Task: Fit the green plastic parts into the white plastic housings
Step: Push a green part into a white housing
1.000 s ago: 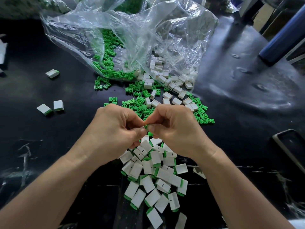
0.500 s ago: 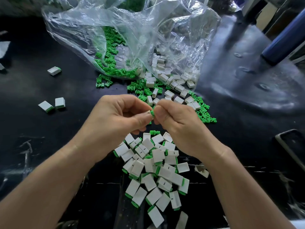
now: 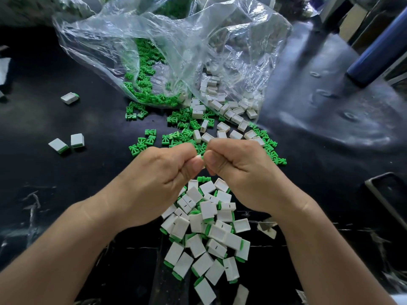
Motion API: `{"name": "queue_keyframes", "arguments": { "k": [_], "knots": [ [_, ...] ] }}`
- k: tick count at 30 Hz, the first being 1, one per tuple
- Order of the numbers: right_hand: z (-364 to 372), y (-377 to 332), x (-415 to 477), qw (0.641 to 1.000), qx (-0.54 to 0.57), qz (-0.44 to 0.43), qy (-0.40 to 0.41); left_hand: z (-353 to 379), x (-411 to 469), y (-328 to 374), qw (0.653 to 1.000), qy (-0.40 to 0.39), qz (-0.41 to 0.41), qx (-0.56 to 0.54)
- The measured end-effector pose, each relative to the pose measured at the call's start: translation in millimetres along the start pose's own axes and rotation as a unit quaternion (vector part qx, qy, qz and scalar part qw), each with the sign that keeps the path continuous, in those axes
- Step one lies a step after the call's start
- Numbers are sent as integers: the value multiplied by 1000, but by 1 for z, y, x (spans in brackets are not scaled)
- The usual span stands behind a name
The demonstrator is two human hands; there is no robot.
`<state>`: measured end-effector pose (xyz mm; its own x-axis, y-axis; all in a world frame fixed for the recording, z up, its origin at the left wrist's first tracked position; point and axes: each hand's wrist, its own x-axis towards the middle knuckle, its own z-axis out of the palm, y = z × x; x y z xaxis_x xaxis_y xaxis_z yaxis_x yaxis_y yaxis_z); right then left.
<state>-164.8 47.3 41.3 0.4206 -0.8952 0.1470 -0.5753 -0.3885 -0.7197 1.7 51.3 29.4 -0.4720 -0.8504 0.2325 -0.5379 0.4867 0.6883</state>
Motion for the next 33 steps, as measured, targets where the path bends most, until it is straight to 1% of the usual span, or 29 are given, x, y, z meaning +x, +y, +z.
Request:
{"name": "queue_keyframes", "arguments": {
  "k": [4, 6, 8, 10, 13, 14, 15, 17, 20, 25, 29, 33],
  "knots": [
    [-2, 2, 0, 999, -7, -8, -33, 1, -1, -1, 1000, -18, 11, 7],
    [-2, 3, 0, 999, 15, -5, -37, 1, -1, -1, 1000, -15, 15, 4],
    [-1, 3, 1, 997, 61, 12, -38, 0, -1, -1, 1000, -11, 14, -11],
    [0, 2, 1, 991, 124, 33, -36, 1, 1, 1, 999, 5, 3, -50],
    [0, 1, 0, 967, 248, 63, -19, 3, 3, 2, 985, 31, -24, -167],
    [-1, 1, 0, 956, 284, 76, -17, 3, 4, 2, 982, 37, -20, -186],
    [-2, 1, 0, 947, 309, 91, -16, 3, 4, 2, 982, 48, -10, -183],
    [-5, -1, 0, 938, 324, 119, -23, 3, 4, 2, 985, 78, 7, -152],
    [-7, -4, 0, 943, 303, 134, -35, 4, 4, 2, 987, 95, 28, -126],
    [-10, -1, 0, 927, 330, 166, -64, 5, 2, 1, 970, 140, 9, -196],
    [-5, -1, 0, 904, 394, 139, -93, 7, 3, 0, 977, 149, 42, -148],
    [-6, -3, -1, 899, 400, 133, -119, 5, 2, -3, 983, 130, 54, -118]
  ]
}}
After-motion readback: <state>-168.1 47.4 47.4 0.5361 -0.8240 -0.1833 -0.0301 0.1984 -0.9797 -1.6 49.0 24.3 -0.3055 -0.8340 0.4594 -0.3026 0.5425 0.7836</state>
